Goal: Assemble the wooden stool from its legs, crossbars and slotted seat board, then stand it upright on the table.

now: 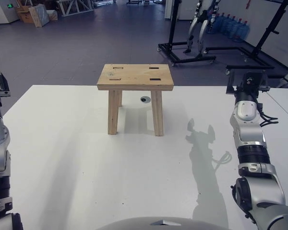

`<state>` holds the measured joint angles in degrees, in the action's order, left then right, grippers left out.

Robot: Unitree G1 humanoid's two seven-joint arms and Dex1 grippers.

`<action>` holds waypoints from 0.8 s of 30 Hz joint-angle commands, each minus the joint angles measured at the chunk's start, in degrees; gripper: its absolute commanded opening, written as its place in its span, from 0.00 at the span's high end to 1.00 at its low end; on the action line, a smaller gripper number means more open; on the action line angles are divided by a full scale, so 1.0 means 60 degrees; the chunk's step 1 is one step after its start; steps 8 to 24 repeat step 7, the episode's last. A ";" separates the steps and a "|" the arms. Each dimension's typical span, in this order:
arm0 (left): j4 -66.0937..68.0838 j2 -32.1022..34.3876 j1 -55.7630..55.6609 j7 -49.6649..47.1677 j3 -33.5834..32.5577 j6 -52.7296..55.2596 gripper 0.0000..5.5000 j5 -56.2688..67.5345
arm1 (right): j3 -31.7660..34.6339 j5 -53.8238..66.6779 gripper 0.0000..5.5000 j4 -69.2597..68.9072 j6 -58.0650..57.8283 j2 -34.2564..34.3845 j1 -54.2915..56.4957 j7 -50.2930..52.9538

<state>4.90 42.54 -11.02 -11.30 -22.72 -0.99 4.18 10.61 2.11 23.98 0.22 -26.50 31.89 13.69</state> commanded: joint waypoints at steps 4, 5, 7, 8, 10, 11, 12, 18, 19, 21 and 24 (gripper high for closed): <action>0.0050 -0.0638 -0.0307 0.0376 0.0087 -0.0100 0.24 -0.0310 | 0.0159 -0.0095 0.19 -0.0271 -0.0025 0.0246 -0.0006 -0.0283; 0.0044 -0.0691 -0.0332 0.0425 0.0068 -0.0094 0.24 -0.0335 | 0.0182 -0.0092 0.19 -0.0269 -0.0025 0.0283 0.0005 -0.0315; -0.0019 -0.0806 -0.0395 0.0544 0.0075 -0.0055 0.24 -0.0339 | 0.0211 -0.0085 0.19 -0.0315 -0.0036 0.0361 -0.0001 -0.0379; -0.0019 -0.0806 -0.0395 0.0544 0.0075 -0.0055 0.24 -0.0339 | 0.0211 -0.0085 0.19 -0.0315 -0.0036 0.0361 -0.0001 -0.0379; -0.0019 -0.0806 -0.0395 0.0544 0.0075 -0.0055 0.24 -0.0339 | 0.0211 -0.0085 0.19 -0.0315 -0.0036 0.0361 -0.0001 -0.0379; -0.0019 -0.0806 -0.0395 0.0544 0.0075 -0.0055 0.24 -0.0339 | 0.0211 -0.0085 0.19 -0.0315 -0.0036 0.0361 -0.0001 -0.0379; -0.0019 -0.0806 -0.0395 0.0544 0.0075 -0.0055 0.24 -0.0339 | 0.0211 -0.0085 0.19 -0.0315 -0.0036 0.0361 -0.0001 -0.0379; -0.0019 -0.0806 -0.0395 0.0544 0.0075 -0.0055 0.24 -0.0339 | 0.0211 -0.0085 0.19 -0.0315 -0.0036 0.0361 -0.0001 -0.0379; -0.0019 -0.0806 -0.0395 0.0544 0.0075 -0.0055 0.24 -0.0339 | 0.0211 -0.0085 0.19 -0.0315 -0.0036 0.0361 -0.0001 -0.0379; -0.0019 -0.0806 -0.0395 0.0544 0.0075 -0.0055 0.24 -0.0339 | 0.0211 -0.0085 0.19 -0.0315 -0.0036 0.0361 -0.0001 -0.0379; -0.0019 -0.0806 -0.0395 0.0544 0.0075 -0.0055 0.24 -0.0339 | 0.0211 -0.0085 0.19 -0.0315 -0.0036 0.0361 -0.0001 -0.0379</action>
